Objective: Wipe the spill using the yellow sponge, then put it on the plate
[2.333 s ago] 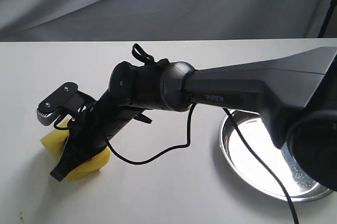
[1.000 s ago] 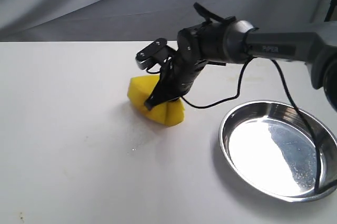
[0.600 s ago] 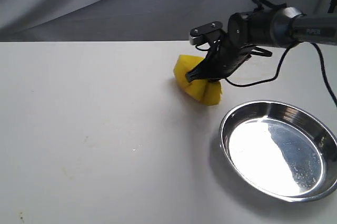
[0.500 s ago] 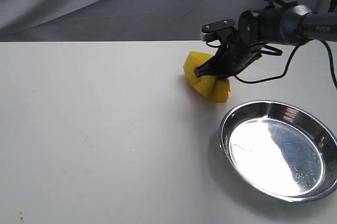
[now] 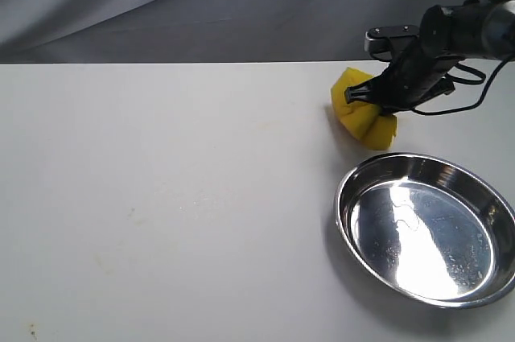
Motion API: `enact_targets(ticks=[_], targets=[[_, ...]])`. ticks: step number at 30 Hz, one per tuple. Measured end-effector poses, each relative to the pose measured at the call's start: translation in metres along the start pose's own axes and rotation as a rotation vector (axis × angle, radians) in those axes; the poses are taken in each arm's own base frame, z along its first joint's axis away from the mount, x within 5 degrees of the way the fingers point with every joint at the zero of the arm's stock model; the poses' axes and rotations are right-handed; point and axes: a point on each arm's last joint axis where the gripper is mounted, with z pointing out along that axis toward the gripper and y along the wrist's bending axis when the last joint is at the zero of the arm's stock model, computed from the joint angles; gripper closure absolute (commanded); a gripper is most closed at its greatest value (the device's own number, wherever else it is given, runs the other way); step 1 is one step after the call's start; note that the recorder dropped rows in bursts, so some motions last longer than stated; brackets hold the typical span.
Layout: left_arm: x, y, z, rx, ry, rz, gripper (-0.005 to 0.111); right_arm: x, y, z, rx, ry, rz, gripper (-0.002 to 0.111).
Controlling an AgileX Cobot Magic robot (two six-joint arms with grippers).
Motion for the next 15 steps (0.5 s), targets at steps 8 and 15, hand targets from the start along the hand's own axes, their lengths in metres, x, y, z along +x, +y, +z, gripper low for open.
enact_targets(ticks=[8,15], targets=[[0.0,0.0,0.0,0.0,0.0,0.0,0.107,0.0,0.001,0.0,-0.043,0.004,0.037,0.108],[0.0,0.0,0.0,0.0,0.0,0.0,0.107,0.004,0.03,-0.005,-0.322,0.033,-0.065,0.108]])
